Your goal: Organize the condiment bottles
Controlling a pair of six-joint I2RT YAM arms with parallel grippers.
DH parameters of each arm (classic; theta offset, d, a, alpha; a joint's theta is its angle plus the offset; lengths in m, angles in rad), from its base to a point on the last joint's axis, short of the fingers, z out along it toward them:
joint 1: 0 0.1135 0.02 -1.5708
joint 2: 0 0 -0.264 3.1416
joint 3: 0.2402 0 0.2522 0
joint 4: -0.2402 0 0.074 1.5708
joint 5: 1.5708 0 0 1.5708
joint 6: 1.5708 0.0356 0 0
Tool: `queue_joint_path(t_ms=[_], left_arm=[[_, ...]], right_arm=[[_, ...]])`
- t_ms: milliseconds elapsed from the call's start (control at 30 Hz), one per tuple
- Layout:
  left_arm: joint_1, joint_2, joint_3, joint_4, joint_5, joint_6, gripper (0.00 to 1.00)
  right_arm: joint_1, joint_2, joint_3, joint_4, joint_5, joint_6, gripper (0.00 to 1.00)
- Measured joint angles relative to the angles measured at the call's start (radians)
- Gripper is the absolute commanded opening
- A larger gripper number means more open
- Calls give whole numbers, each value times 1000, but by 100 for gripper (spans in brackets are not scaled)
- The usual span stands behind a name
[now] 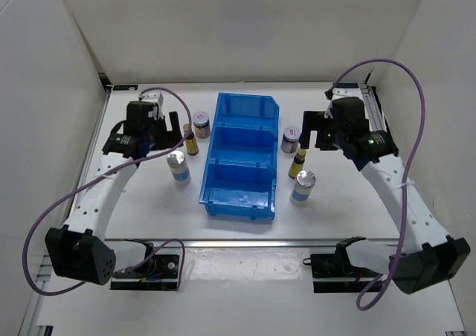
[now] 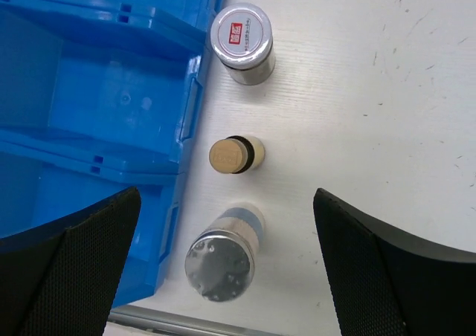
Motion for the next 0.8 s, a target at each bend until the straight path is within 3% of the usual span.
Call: queue_joint_path(t_ms=[100,267,533,600,800], left_arm=[[0,19,-87,-8,-6,-7,100],[0,11,-99,15,12,-18,100],[0,-27,-99,31,48,-23,100],[0,-40,-99,31,51,-26,100],[0,-64,-99,37,55,-32,100]], right_arm=[[6,-74,-19,5,12,2,100],[6,-153,-87,16,-50,10,100],[77,-36,-140,-74,-26,58,100],[113,-30,-154,-89,-1,74,92],[151,15,-157,-129,52,136,91]])
